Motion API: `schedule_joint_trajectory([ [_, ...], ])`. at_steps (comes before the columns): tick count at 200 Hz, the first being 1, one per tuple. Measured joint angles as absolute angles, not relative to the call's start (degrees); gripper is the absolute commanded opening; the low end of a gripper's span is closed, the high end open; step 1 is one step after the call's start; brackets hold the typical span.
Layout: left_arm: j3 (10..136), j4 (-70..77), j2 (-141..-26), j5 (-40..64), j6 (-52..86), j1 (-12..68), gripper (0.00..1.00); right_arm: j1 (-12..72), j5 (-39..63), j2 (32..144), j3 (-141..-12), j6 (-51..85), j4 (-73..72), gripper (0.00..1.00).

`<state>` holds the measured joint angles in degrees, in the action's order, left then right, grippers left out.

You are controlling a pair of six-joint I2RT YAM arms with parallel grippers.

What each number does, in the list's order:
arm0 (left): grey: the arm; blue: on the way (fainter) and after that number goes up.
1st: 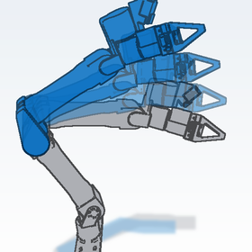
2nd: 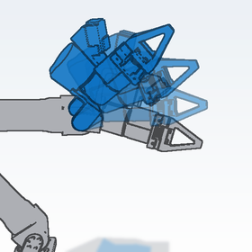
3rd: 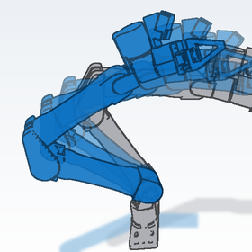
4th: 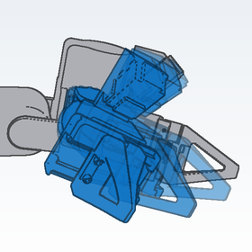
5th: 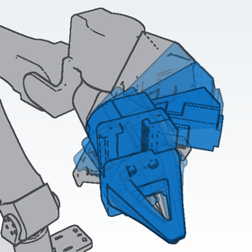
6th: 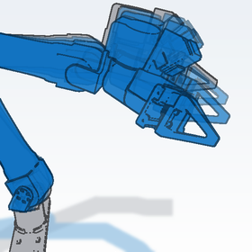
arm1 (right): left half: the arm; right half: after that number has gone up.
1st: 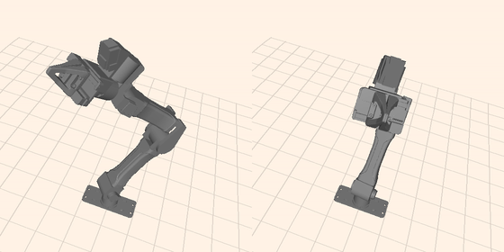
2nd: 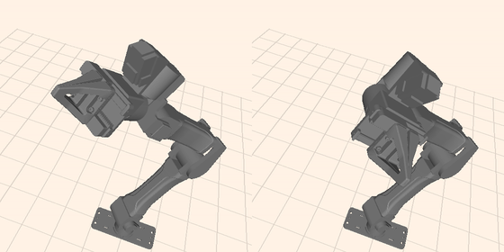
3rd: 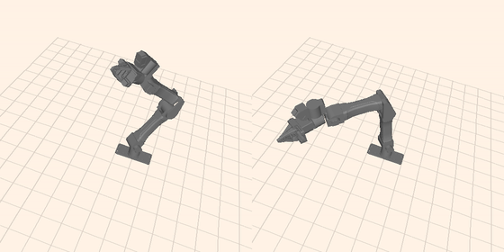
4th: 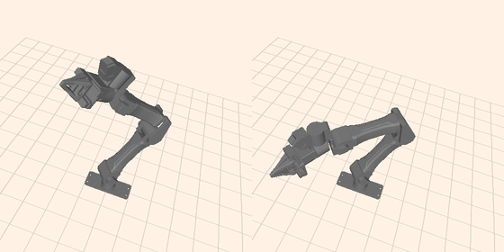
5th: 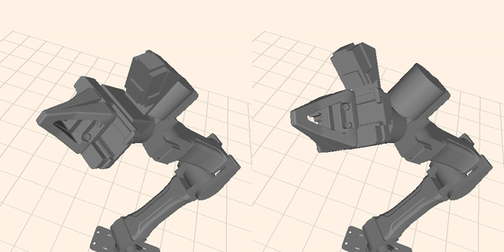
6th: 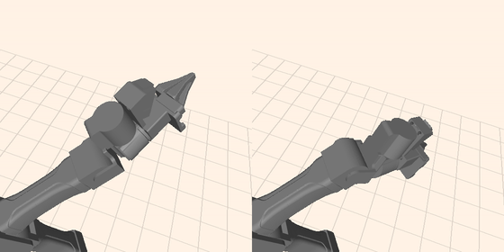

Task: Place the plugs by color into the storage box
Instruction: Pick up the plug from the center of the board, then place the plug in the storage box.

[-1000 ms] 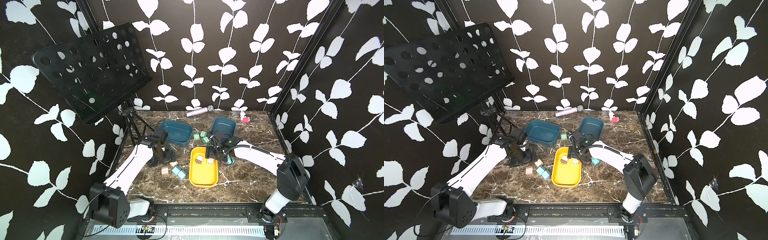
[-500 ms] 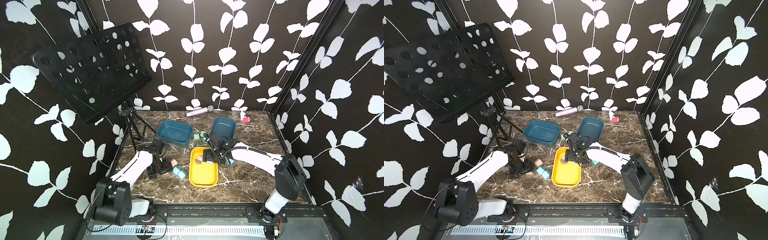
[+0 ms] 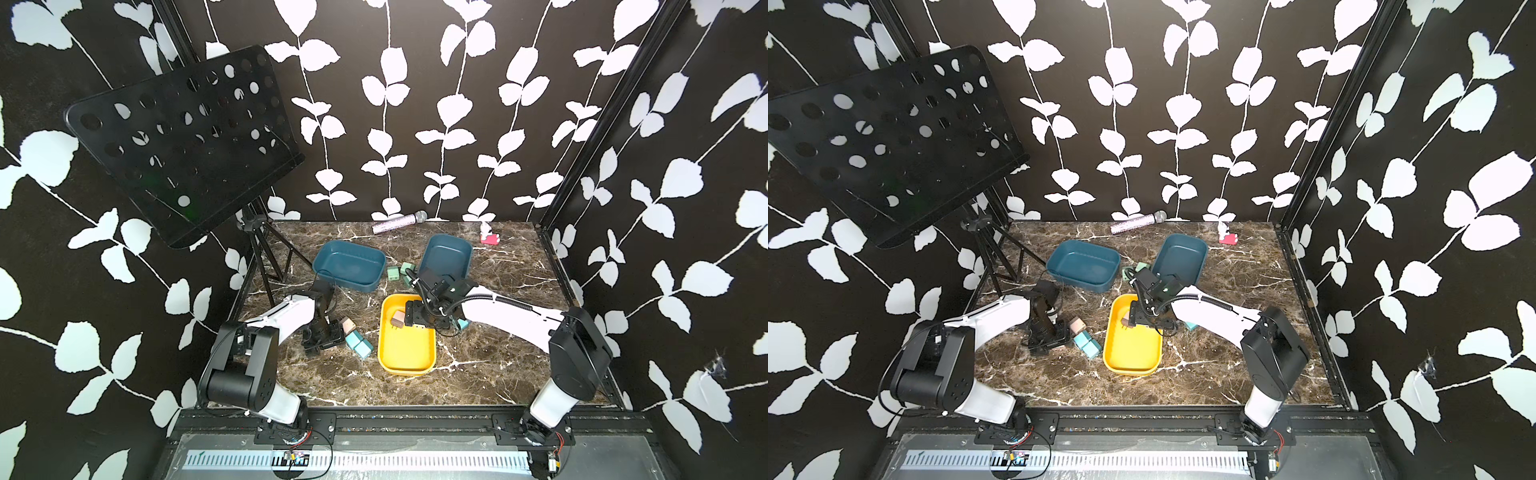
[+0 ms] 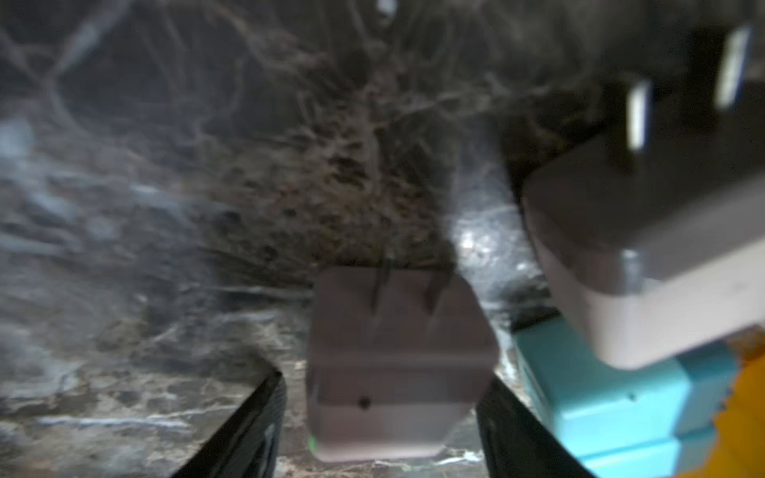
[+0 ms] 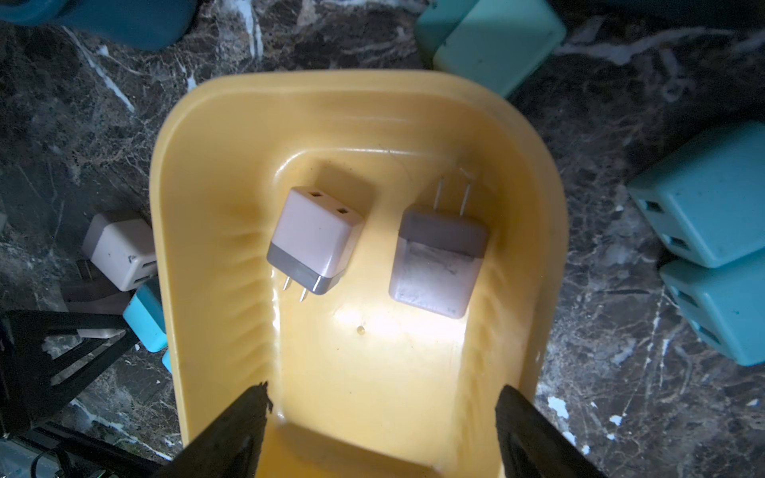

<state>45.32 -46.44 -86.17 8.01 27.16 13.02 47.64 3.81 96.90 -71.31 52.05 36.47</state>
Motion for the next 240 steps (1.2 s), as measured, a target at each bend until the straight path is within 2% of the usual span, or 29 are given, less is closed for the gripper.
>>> schedule_joint_trajectory([
  [40,45.3,-47.0,-86.3,4.1,25.3,13.0,0.45,47.6,3.8,96.9,-70.3,52.1,36.3,0.85],
  [188,58.8,-53.3,-84.7,3.6,21.4,13.8,0.41,47.2,1.0,95.0,-70.8,52.0,38.2,0.86],
  [214,62.7,-54.3,-84.3,4.3,22.6,17.5,0.41,45.8,0.1,91.9,-70.4,52.1,38.6,0.86],
  [240,66.8,-54.4,-85.2,5.8,25.6,24.4,0.42,43.8,-0.8,87.7,-68.5,52.1,38.7,0.86],
])
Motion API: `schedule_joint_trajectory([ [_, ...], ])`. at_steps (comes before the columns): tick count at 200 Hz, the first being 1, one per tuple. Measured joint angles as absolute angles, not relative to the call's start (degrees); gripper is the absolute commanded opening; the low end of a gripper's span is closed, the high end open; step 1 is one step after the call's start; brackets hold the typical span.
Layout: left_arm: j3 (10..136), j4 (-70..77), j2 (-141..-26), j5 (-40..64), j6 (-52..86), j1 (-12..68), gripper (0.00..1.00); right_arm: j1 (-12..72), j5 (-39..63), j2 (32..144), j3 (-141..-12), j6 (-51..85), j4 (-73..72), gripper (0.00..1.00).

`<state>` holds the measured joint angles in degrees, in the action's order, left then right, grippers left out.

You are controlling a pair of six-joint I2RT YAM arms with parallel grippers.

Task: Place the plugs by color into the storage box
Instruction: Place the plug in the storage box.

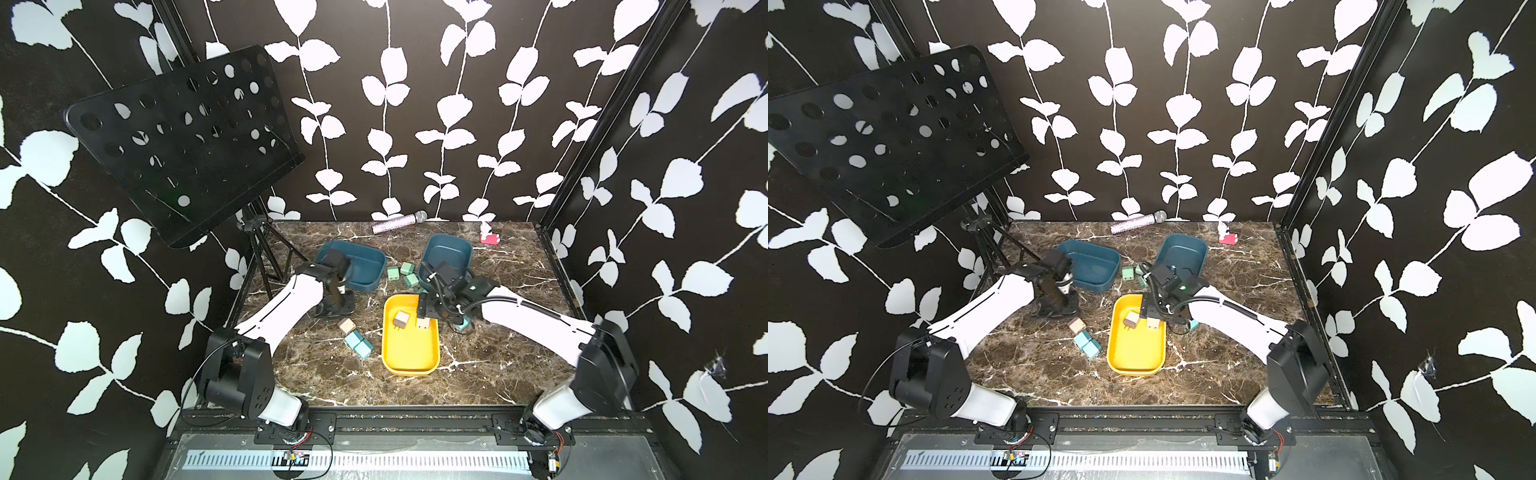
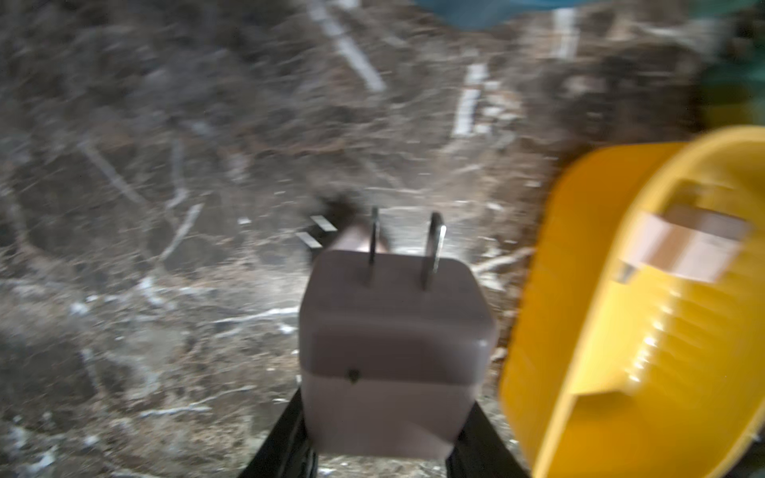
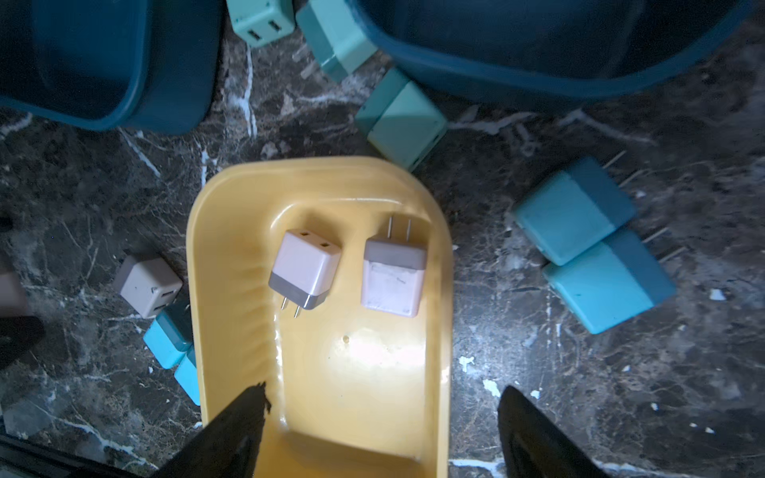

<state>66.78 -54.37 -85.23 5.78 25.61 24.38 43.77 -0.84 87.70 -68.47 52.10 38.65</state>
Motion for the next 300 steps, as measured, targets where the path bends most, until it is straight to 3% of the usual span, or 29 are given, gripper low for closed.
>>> schedule_joint_trajectory([
  [131,88.2,-45.9,-111.9,14.7,35.2,50.9,0.43,35.5,-2.6,72.0,-54.0,53.4,41.5,0.86],
  [300,88.4,-48.1,-119.4,15.6,35.4,54.0,0.48,32.4,-1.7,69.8,-50.2,51.9,41.8,0.87],
])
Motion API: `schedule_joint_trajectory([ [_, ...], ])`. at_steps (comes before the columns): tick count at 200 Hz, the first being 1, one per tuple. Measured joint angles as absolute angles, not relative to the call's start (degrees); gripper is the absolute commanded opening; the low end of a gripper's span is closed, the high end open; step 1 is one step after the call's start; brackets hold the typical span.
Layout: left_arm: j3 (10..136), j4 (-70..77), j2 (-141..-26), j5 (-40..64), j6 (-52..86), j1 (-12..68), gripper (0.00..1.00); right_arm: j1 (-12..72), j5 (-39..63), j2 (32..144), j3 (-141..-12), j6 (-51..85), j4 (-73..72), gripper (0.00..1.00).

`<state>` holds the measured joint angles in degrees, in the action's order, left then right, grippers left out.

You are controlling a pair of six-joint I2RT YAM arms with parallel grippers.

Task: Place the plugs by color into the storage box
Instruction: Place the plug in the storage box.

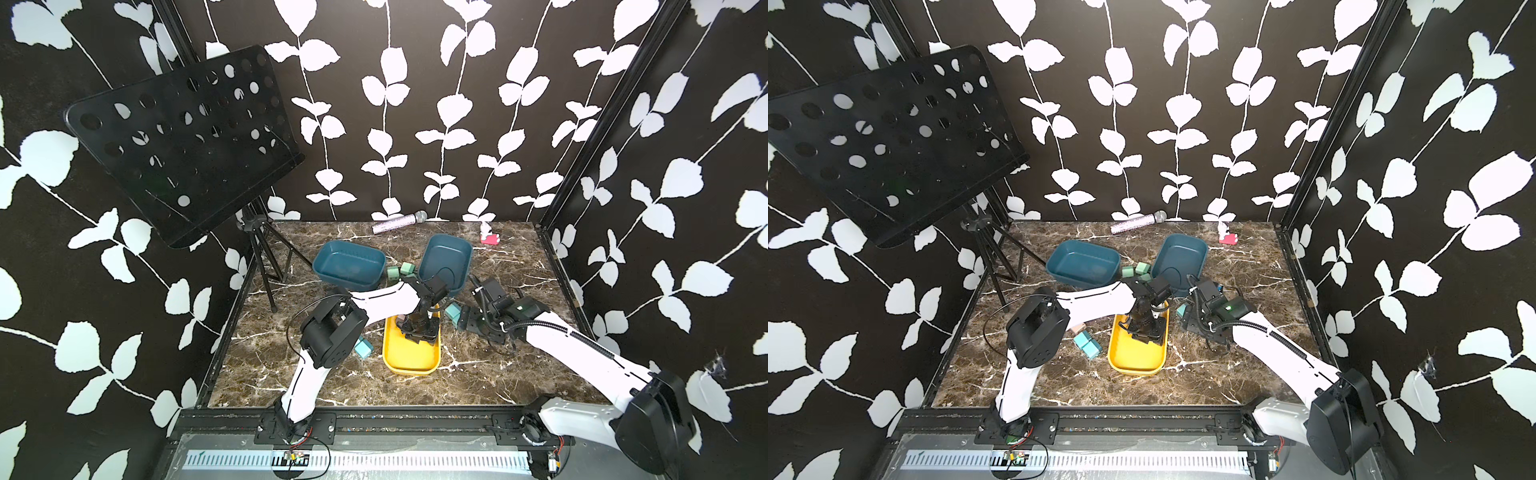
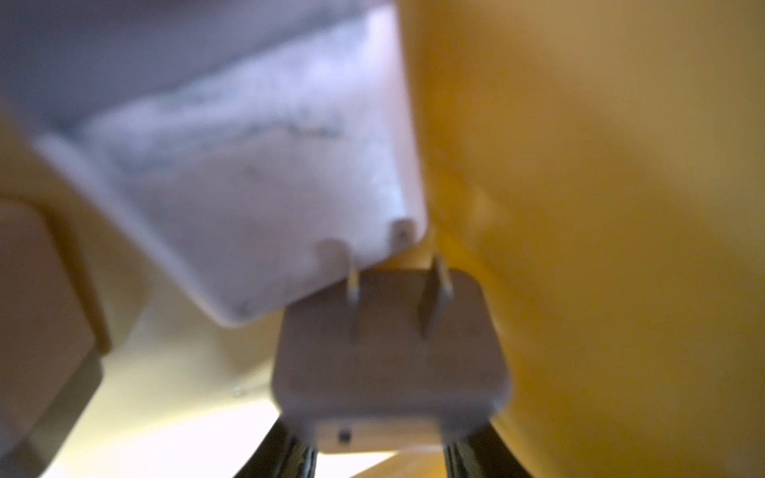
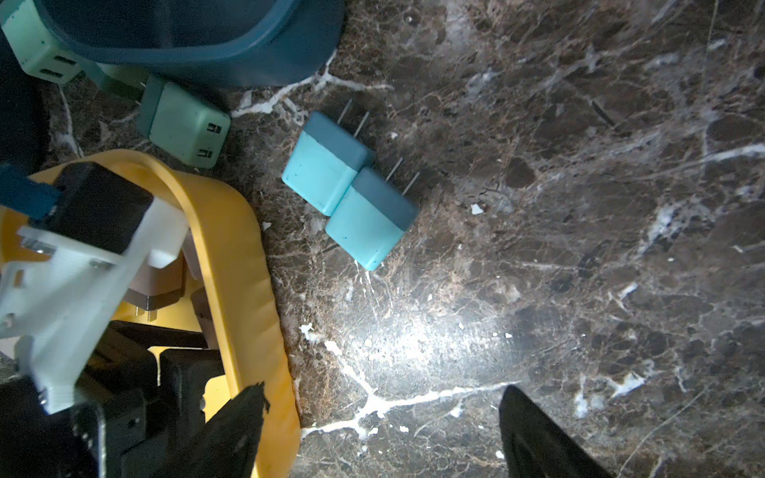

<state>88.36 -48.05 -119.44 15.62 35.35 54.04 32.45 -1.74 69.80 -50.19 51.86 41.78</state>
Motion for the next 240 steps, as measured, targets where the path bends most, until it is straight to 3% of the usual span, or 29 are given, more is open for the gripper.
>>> schedule_joint_trajectory([
  [62,87.9,-49.1,-119.2,15.8,34.7,54.2,0.68,32.4,-1.2,70.7,-50.3,51.6,41.1,0.87],
  [109,93.5,-55.6,-118.8,12.6,31.6,54.2,0.75,32.4,-1.2,71.0,-51.6,51.0,41.1,0.87],
  [135,97.6,-59.4,-113.1,9.1,29.5,52.6,0.81,32.4,-1.1,71.4,-52.4,51.0,40.7,0.86],
  [156,96.6,-61.7,-104.0,7.0,29.2,47.1,0.87,32.3,-0.2,72.6,-52.4,51.2,39.7,0.86],
  [190,86.6,-62.4,-90.5,3.7,29.2,30.4,0.96,32.8,0.9,74.9,-52.4,52.2,37.8,0.86],
  [240,73.8,-62.2,-92.0,6.0,28.9,20.0,0.96,34.7,1.4,77.3,-54.1,52.3,37.3,0.86],
])
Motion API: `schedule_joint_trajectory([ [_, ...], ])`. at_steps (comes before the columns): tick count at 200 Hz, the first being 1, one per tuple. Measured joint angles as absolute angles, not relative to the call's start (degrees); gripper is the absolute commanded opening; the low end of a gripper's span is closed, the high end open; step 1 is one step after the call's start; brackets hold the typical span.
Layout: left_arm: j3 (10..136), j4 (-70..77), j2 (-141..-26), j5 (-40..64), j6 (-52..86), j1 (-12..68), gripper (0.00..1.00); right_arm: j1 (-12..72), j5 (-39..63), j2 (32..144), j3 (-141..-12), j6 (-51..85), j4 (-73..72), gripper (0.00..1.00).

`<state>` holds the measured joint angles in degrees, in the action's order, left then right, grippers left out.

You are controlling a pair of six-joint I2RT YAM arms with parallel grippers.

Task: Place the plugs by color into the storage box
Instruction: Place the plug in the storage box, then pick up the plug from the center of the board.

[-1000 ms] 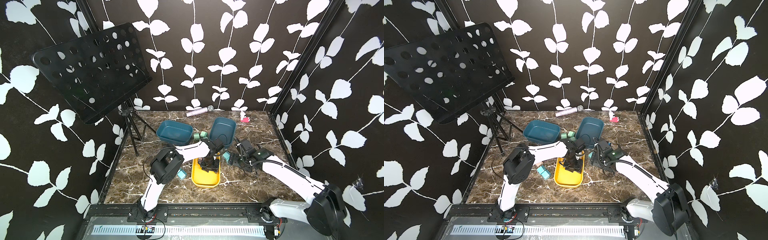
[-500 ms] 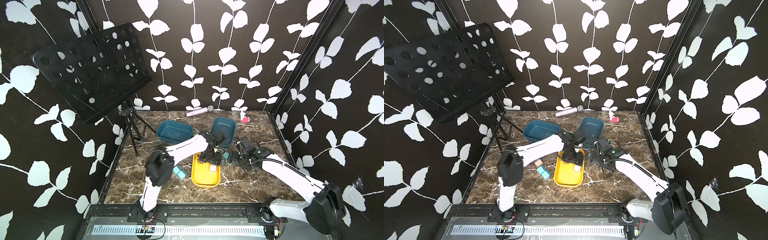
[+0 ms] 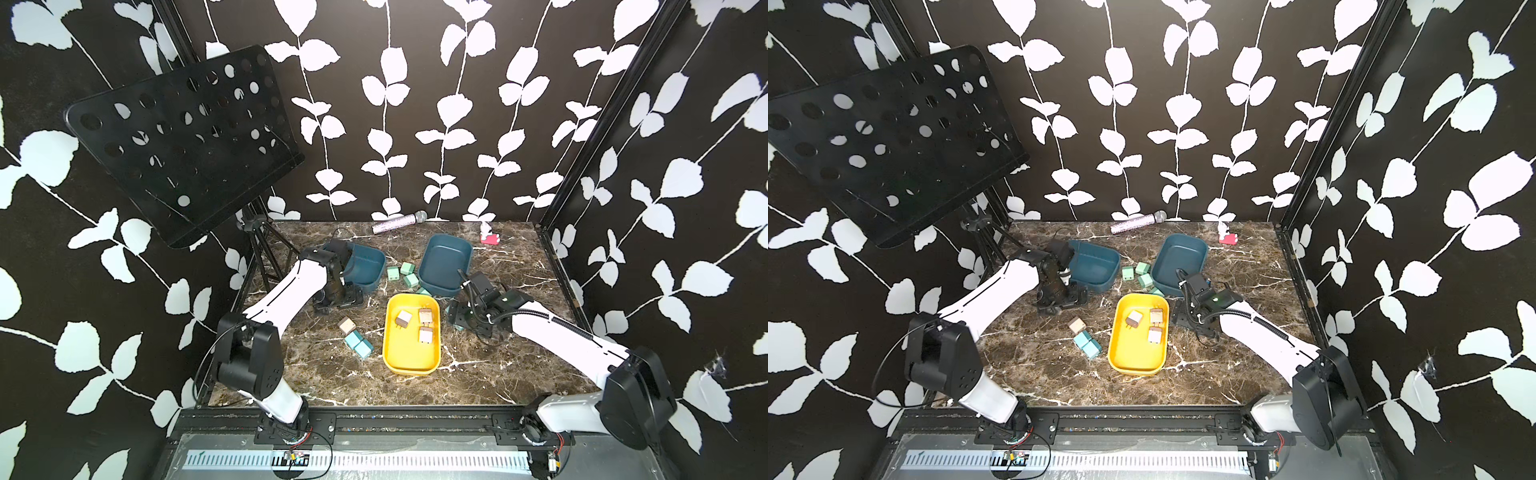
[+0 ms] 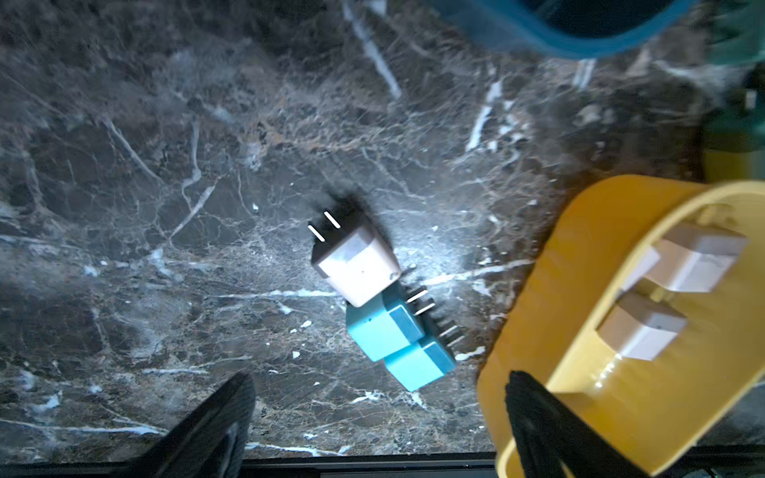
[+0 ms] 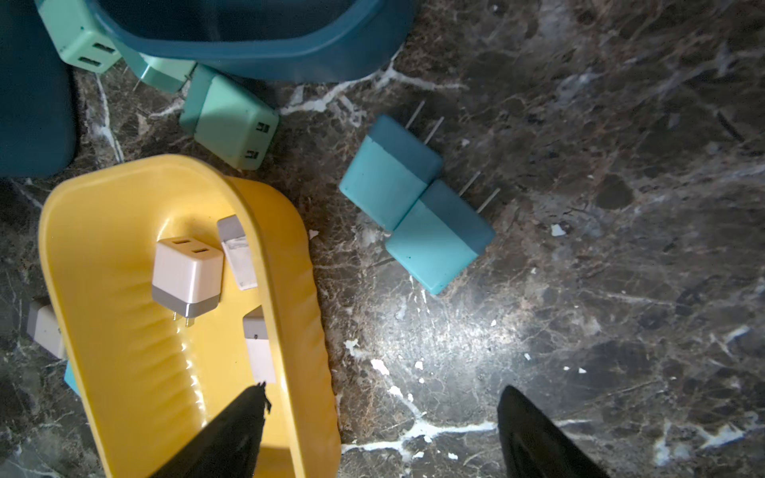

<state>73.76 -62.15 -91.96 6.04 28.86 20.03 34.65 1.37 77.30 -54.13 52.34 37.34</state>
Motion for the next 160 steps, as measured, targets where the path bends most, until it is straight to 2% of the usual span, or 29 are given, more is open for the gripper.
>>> schedule_joint_trajectory([
  [68,73.3,-56.6,-100.4,9.3,24.7,19.1,0.92,36.6,1.3,77.5,-54.7,52.8,37.2,0.86],
  [116,73.0,-56.3,-100.8,8.8,20.1,19.1,0.86,37.1,1.1,76.4,-54.1,54.0,37.5,0.85],
  [160,71.5,-56.4,-100.8,6.4,15.1,19.1,0.85,37.6,1.0,76.2,-53.5,55.1,37.5,0.86],
])
